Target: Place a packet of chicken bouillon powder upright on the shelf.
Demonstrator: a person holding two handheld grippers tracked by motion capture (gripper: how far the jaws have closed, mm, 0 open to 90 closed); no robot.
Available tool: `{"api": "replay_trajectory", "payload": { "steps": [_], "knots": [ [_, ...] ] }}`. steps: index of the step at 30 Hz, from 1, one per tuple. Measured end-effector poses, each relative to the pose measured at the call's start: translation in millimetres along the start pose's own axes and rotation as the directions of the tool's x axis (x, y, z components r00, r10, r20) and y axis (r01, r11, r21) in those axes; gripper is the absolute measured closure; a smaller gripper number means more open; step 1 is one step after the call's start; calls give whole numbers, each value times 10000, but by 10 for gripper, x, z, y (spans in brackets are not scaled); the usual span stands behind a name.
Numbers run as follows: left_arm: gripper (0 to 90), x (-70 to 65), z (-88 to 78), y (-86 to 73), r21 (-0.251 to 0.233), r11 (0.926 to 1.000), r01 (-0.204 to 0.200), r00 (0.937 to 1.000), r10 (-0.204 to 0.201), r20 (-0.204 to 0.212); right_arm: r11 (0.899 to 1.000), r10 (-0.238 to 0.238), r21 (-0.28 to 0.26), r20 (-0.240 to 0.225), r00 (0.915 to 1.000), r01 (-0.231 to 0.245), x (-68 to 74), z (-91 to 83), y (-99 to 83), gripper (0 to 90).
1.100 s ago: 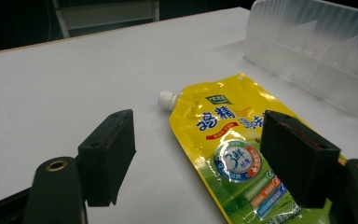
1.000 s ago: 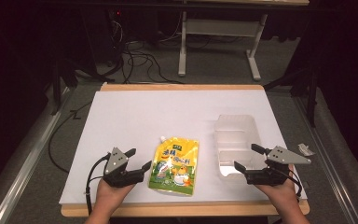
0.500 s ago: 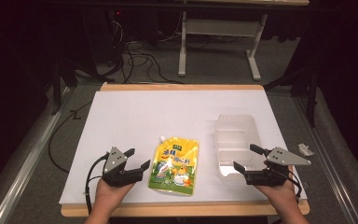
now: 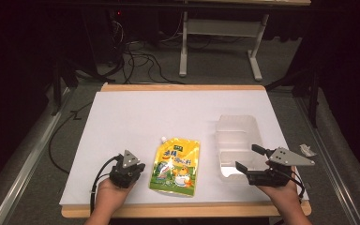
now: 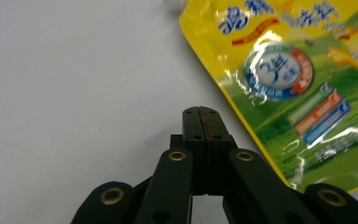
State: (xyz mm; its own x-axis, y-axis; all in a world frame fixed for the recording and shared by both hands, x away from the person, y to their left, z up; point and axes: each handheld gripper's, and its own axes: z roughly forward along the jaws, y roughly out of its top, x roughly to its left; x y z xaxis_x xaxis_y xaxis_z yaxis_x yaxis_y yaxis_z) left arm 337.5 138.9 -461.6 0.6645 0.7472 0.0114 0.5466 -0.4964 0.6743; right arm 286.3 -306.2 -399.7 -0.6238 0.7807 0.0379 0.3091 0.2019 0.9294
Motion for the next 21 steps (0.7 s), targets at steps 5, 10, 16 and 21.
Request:
{"api": "replay_trajectory", "payload": {
  "steps": [5, 10, 16, 21],
  "knots": [
    [900, -94, 57, -15, 577, 9975, -406, 9977, 373, 567, 9999, -115, -119, 10, 9999, 116, -6, -33, 14, 128],
    [900, -186, 71, -11, 471, 9964, -701, 9917, 645, 1113, 9999, -104, -85, -30, 9999, 103, -4, -28, 16, 137],
    [900, -291, 94, 8, 362, 9951, -921, 9838, 853, 1579, 9999, -148, -23, -58, 9999, 147, 6, -15, 11, 148],
    [900, -408, 120, 36, 274, 9916, -1262, 9753, 1189, 1862, 9999, -165, 13, -106, 9998, 166, 11, -6, 6, 151]
  ]
}}
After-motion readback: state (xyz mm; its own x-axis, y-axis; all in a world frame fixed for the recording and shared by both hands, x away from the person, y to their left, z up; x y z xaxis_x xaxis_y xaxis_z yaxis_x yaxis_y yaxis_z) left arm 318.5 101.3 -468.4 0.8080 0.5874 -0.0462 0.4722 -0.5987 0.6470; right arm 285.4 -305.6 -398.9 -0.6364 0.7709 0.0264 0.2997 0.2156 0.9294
